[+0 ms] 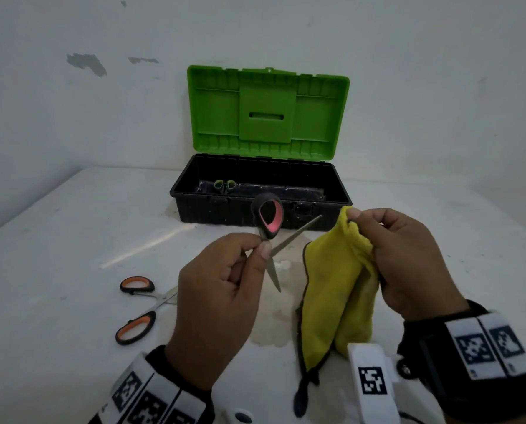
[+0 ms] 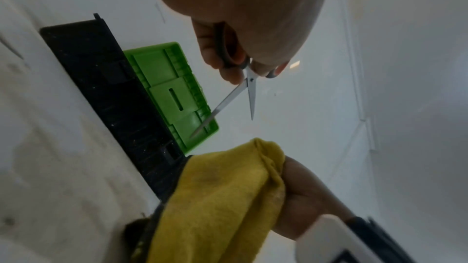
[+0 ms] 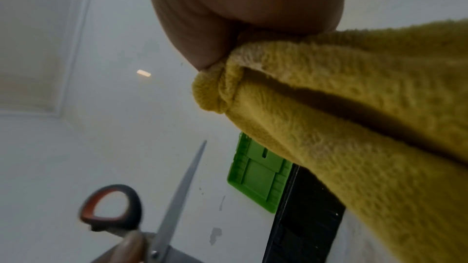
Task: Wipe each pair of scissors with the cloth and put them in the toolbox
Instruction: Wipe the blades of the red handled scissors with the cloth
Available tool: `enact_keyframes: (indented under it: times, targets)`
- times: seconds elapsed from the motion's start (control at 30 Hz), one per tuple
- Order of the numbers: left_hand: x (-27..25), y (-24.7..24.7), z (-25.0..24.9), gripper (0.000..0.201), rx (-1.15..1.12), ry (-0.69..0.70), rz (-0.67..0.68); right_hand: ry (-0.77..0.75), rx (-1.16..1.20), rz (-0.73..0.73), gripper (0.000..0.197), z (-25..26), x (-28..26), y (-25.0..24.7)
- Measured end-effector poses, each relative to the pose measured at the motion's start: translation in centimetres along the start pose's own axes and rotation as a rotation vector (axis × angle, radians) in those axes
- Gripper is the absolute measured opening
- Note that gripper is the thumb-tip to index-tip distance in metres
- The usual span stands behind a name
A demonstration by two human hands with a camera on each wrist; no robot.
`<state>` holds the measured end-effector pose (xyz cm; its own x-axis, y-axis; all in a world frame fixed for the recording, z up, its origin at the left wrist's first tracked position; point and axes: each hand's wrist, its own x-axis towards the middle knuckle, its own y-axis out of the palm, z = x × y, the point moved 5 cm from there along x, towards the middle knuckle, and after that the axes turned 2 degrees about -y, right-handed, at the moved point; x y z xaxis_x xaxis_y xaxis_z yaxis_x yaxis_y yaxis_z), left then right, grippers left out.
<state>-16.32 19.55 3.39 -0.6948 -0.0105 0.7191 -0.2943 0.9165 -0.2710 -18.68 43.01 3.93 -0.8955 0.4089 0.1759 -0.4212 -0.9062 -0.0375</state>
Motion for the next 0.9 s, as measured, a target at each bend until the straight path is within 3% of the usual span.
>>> enact_keyframes:
  times: [0.2, 0.33, 0.43, 0.57, 0.63, 0.77, 0.9]
  targets:
    - [0.8, 0.5, 1.5, 0.017, 0.117, -0.010, 0.060, -0.024, -0.068, 0.141, 0.023, 0.4, -1.6, 0.9]
    - [1.1, 0.9, 1.4, 0.018, 0.163, 0.050, 0.114, 0.025, -0.078, 0.226, 0.042, 0.4, -2.8, 2.6]
    - [1.2, 1.0, 1.1, 0.023, 0.218, 0.108, 0.180, 0.164, -0.084, 0.277, 0.050, -0.3, -3.0, 3.4]
    - [1.3, 0.9, 0.6, 0.023, 0.256, 0.190, 0.237, 0.423, -0.015, 0.450, 0.068, -1.4, -3.5, 4.3]
    - [1.5, 0.9, 0.6, 0.023, 0.262, 0.196, 0.251, 0.509, 0.093, 0.490, 0.061, -1.7, -3.7, 4.6]
    - [1.8, 0.8, 1.3, 0.024, 0.151, 0.052, 0.279, 0.454, 0.130, 0.479, 0.038, -1.5, -3.5, 4.3]
    - [1.7, -0.1, 2.7, 0.042, 0.001, -0.400, 0.253, 0.216, -0.029, 0.435, 0.025, -0.2, -3.2, 3.3]
